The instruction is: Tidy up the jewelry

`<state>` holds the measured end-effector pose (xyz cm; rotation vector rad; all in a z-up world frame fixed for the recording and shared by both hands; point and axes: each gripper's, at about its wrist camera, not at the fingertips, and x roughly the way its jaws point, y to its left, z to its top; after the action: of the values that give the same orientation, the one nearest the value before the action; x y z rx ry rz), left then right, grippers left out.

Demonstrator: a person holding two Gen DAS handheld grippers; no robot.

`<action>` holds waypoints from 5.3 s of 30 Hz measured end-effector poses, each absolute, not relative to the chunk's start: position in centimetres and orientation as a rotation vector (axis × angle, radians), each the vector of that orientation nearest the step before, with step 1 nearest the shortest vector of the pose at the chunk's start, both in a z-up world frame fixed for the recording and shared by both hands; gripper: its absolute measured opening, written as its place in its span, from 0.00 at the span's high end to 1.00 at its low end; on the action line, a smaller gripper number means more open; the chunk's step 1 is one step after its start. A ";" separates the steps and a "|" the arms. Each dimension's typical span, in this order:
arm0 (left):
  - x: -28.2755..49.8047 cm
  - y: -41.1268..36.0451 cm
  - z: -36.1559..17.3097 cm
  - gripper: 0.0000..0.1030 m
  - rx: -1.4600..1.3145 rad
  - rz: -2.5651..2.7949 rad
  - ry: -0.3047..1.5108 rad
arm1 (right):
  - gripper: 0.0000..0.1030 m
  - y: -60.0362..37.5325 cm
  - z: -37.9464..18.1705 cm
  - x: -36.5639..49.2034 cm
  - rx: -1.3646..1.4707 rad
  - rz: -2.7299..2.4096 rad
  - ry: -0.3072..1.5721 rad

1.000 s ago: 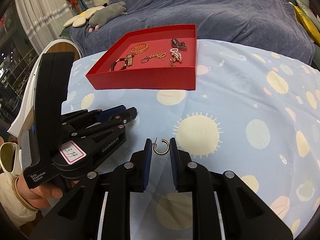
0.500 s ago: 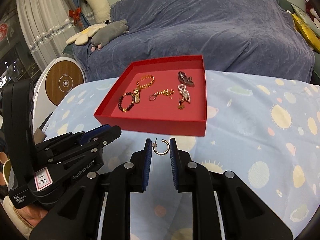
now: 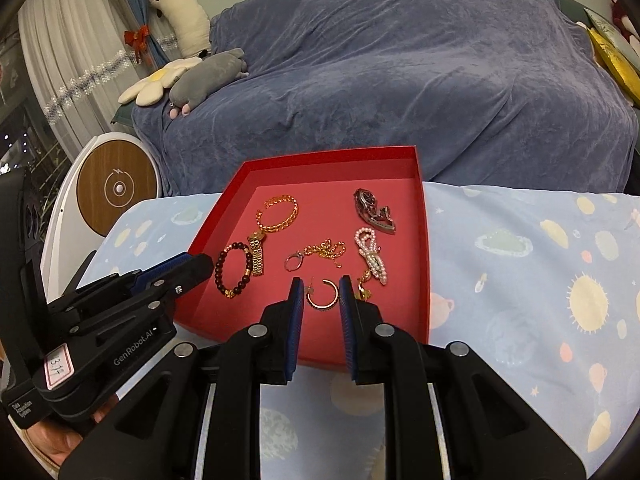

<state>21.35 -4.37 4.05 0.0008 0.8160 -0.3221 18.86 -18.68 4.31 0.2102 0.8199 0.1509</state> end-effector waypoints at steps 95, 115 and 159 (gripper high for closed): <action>6.2 -1.4 4.0 0.32 0.116 -0.139 0.850 | 0.34 -14.3 6.1 2.3 0.093 0.030 0.812; 5.3 -1.5 3.6 0.25 0.146 -0.115 0.880 | 0.19 -14.7 6.0 1.5 0.093 0.000 0.825; 5.7 -0.4 2.4 0.21 0.120 -0.086 0.904 | 0.07 -14.8 4.7 1.4 0.126 -0.027 0.805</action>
<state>5.73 -0.37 2.40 0.1205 0.9042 -0.0864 1.37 -14.75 4.70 0.1256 0.8052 -0.0267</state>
